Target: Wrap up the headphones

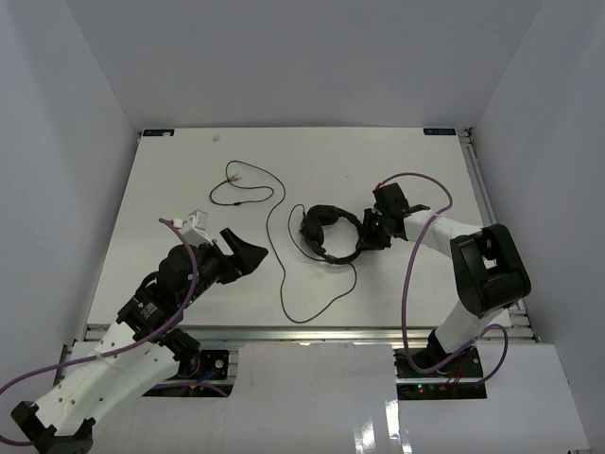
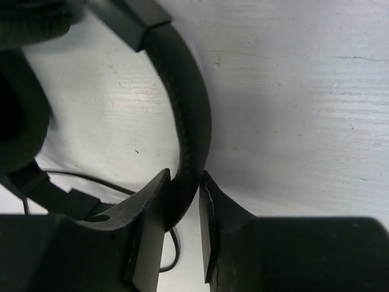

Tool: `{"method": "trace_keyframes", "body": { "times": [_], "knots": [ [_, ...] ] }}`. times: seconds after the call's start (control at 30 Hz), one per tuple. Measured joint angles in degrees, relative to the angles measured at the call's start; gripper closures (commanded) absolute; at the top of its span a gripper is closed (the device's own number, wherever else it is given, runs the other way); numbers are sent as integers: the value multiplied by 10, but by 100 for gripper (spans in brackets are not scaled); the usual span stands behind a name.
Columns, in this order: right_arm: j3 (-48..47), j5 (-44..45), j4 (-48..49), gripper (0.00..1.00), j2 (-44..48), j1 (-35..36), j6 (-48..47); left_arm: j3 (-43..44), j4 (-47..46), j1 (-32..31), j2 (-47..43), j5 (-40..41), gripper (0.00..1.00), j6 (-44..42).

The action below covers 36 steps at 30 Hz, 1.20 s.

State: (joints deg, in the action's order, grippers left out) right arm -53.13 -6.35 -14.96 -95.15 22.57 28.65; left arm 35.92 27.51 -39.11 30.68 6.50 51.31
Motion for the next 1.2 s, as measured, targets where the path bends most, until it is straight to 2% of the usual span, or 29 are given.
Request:
{"method": "trace_keyframes", "body": {
  "times": [0.1, 0.23, 0.33, 0.5, 0.63, 0.8, 1.03, 1.2],
  "knots": [
    [-22, 20, -14, 92, -16, -1, -23, 0, 0, 0, 1, 0, 2, 4],
    [-109, 40, -49, 92, -79, -7, -90, 0, 2, 0, -1, -1, 2, 4],
    [-171, 84, -26, 90, -120, -20, -153, -2, 5, 0, -10, -1, 2, 4],
    [-202, 131, -5, 75, -125, -31, -226, -18, 8, 0, -38, -1, 2, 6],
    [-204, 147, 10, 55, -127, -31, -271, -32, 10, 0, -46, -3, 2, 12],
    [-204, 128, 27, 48, -141, -31, -325, -35, 13, 0, -48, -8, 2, 12],
    [-203, 79, 32, 50, -162, -38, -348, -36, 12, 0, -50, -12, 2, 12],
    [-201, 68, 33, 68, -169, -49, -334, -38, 12, 0, -54, -13, 2, 13]
  ]
}}
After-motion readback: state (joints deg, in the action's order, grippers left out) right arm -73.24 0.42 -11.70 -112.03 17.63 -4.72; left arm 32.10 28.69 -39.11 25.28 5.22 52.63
